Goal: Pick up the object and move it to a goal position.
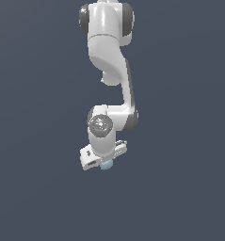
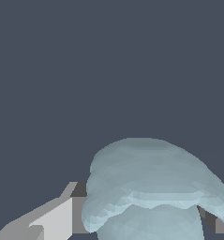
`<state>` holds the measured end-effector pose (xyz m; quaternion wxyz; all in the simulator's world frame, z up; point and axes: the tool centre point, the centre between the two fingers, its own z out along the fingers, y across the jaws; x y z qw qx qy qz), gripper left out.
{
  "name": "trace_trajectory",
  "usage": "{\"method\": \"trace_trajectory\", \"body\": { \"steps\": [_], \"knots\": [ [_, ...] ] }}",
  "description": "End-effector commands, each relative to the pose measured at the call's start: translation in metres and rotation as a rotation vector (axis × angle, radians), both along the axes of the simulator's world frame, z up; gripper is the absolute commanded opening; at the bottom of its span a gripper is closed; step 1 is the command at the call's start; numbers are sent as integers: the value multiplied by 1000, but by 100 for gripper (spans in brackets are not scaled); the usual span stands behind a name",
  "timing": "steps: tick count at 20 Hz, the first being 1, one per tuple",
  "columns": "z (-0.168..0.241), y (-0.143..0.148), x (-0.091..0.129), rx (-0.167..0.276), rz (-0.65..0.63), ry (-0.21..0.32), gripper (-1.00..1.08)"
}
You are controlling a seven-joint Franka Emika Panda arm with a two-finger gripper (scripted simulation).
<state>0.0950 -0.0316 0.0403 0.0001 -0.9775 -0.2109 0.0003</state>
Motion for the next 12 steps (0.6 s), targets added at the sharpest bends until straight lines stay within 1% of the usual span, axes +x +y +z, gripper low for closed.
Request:
{"method": "trace_trajectory", "body": {
  "steps": [1, 7, 12],
  "knots": [
    [2, 0, -1, 0, 0, -1, -100],
    [16, 2, -9, 0, 0, -1, -100],
    [37, 5, -22, 0, 0, -1, -100]
  ]
}}
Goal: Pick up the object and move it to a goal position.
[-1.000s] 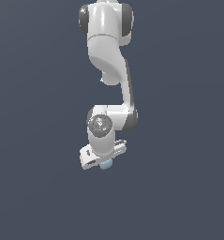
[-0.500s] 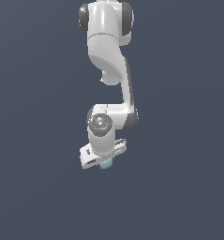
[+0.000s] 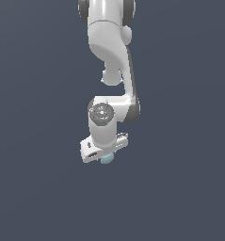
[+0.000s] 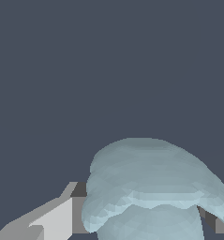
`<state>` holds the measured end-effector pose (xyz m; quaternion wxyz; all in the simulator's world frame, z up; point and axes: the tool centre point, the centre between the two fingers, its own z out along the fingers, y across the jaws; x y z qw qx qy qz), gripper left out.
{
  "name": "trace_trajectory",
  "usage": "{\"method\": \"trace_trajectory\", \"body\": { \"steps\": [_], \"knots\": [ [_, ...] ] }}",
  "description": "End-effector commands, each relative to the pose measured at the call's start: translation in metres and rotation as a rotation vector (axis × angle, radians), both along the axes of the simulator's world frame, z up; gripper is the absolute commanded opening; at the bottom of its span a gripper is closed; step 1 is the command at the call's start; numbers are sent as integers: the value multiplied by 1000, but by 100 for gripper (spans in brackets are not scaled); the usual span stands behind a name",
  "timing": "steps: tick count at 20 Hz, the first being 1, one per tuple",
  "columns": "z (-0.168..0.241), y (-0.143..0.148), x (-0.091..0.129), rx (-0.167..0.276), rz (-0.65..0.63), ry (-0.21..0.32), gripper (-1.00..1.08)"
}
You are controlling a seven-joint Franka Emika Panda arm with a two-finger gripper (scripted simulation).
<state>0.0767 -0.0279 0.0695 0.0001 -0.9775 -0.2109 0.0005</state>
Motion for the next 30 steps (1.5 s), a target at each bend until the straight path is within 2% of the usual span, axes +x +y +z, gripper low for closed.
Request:
{"method": "trace_trajectory", "body": {
  "steps": [1, 30],
  "knots": [
    [13, 2, -7, -1, 0, -1, -100],
    [244, 31, -143, -1, 0, -1, -100]
  ]
}}
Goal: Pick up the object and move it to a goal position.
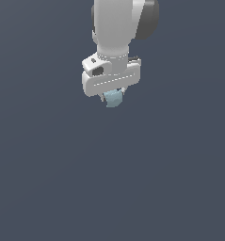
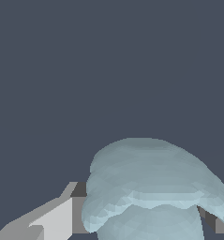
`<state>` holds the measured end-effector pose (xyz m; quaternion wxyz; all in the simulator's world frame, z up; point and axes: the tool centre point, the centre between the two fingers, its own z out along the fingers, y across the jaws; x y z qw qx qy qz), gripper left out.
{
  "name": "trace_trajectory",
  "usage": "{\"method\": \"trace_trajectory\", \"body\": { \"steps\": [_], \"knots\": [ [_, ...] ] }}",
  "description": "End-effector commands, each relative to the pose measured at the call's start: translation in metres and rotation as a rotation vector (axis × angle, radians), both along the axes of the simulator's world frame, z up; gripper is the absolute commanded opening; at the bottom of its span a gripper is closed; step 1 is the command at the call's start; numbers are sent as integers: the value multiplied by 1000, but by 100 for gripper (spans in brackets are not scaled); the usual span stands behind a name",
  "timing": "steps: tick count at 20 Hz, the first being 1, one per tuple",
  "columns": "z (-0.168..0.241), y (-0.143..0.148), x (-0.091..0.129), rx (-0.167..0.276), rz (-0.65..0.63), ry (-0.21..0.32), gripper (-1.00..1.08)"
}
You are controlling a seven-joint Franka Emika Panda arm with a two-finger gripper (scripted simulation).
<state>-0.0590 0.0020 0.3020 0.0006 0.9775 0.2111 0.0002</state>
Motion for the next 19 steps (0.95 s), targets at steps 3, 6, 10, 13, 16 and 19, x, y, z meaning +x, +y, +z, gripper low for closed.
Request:
{"method": "trace_trajectory", "body": {
  "steps": [3, 6, 10, 13, 16, 19],
  "knots": [
    [32, 4, -18, 1, 0, 1, -100],
    [49, 6, -27, 1, 0, 1, -100],
    [65, 8, -34, 1, 0, 1, -100],
    [71, 9, -37, 1, 0, 1, -100],
    [72, 9, -37, 1, 0, 1, -100],
    [70, 9, -35, 1, 0, 1, -100]
  ]
}}
